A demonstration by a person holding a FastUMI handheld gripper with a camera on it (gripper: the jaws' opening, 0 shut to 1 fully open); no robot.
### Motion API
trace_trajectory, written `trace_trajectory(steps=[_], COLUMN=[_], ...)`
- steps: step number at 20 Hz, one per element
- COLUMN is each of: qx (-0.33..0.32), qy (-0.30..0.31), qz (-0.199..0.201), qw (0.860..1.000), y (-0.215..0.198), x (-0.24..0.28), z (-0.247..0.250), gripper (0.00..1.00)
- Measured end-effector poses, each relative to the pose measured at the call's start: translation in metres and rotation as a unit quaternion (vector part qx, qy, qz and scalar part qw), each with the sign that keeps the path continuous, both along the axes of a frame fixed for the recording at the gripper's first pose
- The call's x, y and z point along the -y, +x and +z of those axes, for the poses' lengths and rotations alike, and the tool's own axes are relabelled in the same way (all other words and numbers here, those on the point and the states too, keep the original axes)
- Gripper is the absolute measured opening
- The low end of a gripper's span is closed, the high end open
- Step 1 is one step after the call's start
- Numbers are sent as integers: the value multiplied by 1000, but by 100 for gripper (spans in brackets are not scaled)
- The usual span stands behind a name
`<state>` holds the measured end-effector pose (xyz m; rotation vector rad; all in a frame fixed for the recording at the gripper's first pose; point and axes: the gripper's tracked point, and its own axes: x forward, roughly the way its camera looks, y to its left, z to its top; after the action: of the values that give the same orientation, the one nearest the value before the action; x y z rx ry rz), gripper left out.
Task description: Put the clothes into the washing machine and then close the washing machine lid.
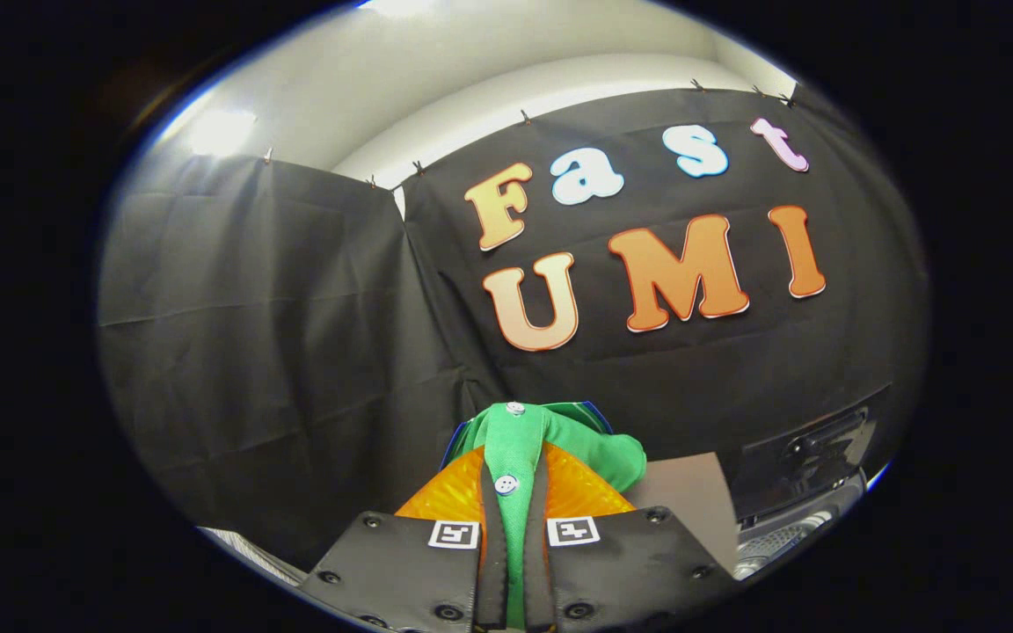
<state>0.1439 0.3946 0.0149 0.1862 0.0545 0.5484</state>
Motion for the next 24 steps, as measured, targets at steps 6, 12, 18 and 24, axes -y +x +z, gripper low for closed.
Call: trace_trajectory(steps=[6,12,18,24], qx=[27,30,-19,-81], qy=[8,0,-23,-34], qz=[-25,-85,-114,-122], qw=[999,996,993,989], y=[3,15,44,81], x=[117,260,363,419], z=[32,11,-56,-134], gripper=[15,15,15,15])
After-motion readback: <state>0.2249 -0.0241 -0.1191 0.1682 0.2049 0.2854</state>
